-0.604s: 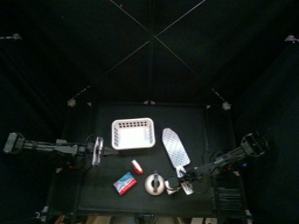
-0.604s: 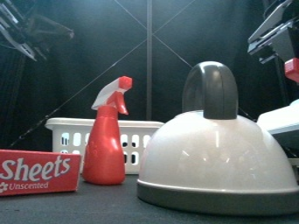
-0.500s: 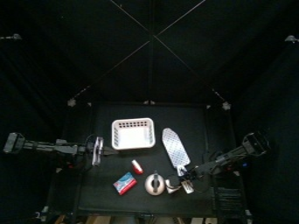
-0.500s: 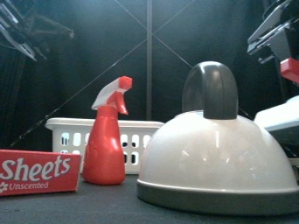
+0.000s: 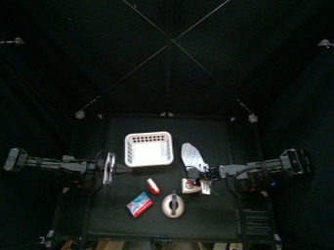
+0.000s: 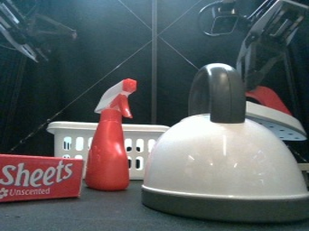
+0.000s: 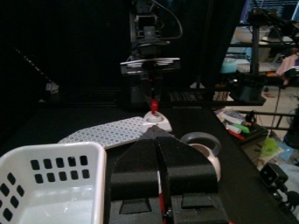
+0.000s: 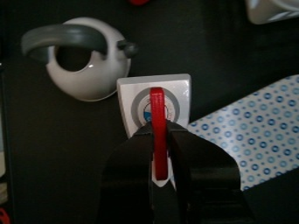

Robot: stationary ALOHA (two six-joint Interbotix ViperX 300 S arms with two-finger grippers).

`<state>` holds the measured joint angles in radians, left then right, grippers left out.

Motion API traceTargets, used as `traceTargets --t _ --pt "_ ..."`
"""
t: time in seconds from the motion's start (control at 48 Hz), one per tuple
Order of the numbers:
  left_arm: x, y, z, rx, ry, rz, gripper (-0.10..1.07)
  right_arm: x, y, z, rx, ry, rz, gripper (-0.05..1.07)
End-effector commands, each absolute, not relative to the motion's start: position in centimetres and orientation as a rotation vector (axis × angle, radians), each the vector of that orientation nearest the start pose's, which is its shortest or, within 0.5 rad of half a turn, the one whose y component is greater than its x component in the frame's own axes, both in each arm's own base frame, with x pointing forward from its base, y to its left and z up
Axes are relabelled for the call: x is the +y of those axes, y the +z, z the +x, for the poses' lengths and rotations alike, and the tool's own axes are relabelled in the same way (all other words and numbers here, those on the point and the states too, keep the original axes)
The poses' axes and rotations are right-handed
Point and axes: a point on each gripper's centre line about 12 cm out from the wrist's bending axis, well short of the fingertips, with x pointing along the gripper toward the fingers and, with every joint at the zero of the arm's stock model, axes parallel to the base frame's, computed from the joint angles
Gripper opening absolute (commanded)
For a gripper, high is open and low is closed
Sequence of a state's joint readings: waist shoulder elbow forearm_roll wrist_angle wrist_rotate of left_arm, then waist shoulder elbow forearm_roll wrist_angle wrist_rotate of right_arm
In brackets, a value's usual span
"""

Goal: Place iron on board

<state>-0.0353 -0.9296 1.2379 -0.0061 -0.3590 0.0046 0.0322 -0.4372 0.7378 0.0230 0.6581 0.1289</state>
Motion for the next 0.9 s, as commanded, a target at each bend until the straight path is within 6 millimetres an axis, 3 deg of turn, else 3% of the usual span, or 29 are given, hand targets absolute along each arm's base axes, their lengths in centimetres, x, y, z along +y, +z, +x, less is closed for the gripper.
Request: traceTargets --t 0.0,0.208,0.312,0.625,0.875 --pt "-0.5 28.6 20.2 -0.098 -0.023 0.001 -0.01 -1.9 25.9 28.1 0.880 -0.118 0.153 0.44" --pt "-0.1 28.2 20.2 -0.087 -0.004 0.002 -0.01 -6.6 26.2 27.5 0.845 -0.271 0.167 0.44" --pt "-0.2 27.5 20.1 -0.072 -0.009 0.004 -0.01 -8.0 26.2 27.2 0.836 -0.316 0.152 0.44" --pt "-0.2 27.5 20.1 -0.071 -0.011 0.006 -0.01 -10.3 25.2 27.0 0.753 -0.387 0.163 0.44" --pt "-0.2 27.0 20.0 -0.060 -0.012 0.006 -0.01 -11.5 22.7 26.6 0.810 -0.424 0.192 0.44"
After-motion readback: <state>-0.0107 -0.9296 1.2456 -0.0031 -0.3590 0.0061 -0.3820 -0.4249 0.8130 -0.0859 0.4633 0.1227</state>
